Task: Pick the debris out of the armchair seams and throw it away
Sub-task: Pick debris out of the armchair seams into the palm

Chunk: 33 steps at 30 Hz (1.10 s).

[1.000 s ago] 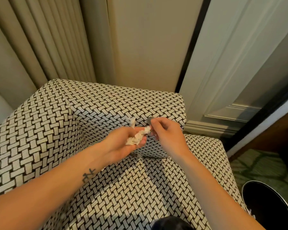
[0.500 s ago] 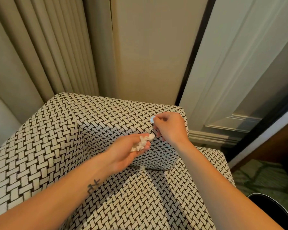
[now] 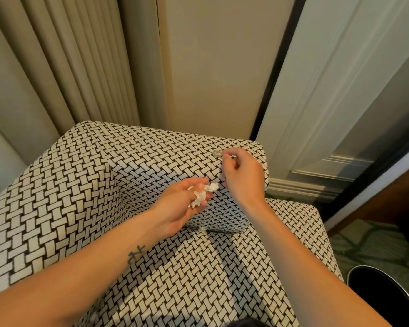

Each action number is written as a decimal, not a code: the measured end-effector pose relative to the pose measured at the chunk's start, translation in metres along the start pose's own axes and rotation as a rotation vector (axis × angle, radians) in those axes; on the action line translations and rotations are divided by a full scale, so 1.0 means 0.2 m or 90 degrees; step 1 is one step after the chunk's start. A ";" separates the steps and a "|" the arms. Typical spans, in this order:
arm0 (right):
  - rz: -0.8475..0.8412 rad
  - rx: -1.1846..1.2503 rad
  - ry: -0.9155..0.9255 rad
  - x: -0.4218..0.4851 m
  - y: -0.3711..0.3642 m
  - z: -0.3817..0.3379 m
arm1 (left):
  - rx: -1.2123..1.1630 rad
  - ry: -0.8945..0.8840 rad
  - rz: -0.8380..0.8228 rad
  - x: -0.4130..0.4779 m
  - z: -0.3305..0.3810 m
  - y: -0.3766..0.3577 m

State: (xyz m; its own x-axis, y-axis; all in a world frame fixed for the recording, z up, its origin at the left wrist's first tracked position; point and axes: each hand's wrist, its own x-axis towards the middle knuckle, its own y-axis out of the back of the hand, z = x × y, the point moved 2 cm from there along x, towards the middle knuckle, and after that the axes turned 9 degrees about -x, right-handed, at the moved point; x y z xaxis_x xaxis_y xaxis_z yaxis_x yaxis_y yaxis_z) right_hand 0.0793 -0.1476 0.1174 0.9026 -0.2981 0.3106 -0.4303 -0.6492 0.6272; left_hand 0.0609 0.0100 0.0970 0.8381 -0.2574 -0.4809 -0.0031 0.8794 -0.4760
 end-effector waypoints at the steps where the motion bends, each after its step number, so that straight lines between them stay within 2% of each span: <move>1: -0.008 0.031 0.012 -0.04 0.01 0.00 | 0.002 -0.003 0.001 -0.01 0.00 0.00; 4: -0.087 0.069 0.035 -0.18 0.01 0.03 | -0.016 -0.004 0.012 -0.08 -0.02 -0.01; 8: -0.282 0.014 0.042 -0.35 -0.04 0.11 | 0.006 0.013 0.034 -0.17 -0.08 0.04; 10: -0.338 -0.006 0.040 -0.40 -0.08 0.14 | 0.038 0.020 0.053 -0.19 -0.11 0.10; 16: -0.359 -0.054 -0.056 -0.48 -0.18 0.32 | 0.037 0.085 0.109 -0.13 -0.23 0.27; 22: -0.442 -0.126 -0.147 -0.48 -0.28 0.49 | -0.011 0.087 0.137 -0.02 -0.26 0.31; 29: -0.515 -0.185 -0.148 -0.48 -0.43 0.59 | -0.012 0.067 0.165 0.01 -0.32 0.37; 33: -0.533 -0.289 -0.114 -0.46 -0.51 0.61 | 0.013 0.107 0.149 0.03 -0.37 0.40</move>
State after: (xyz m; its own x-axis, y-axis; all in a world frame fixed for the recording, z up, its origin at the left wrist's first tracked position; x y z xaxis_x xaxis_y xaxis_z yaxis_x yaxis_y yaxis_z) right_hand 0.0423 -0.1401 -0.0619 0.8922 0.0107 -0.4516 0.4215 -0.3792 0.8237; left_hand 0.0263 0.0487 0.0020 0.7138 -0.1083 -0.6920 -0.1733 0.9300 -0.3243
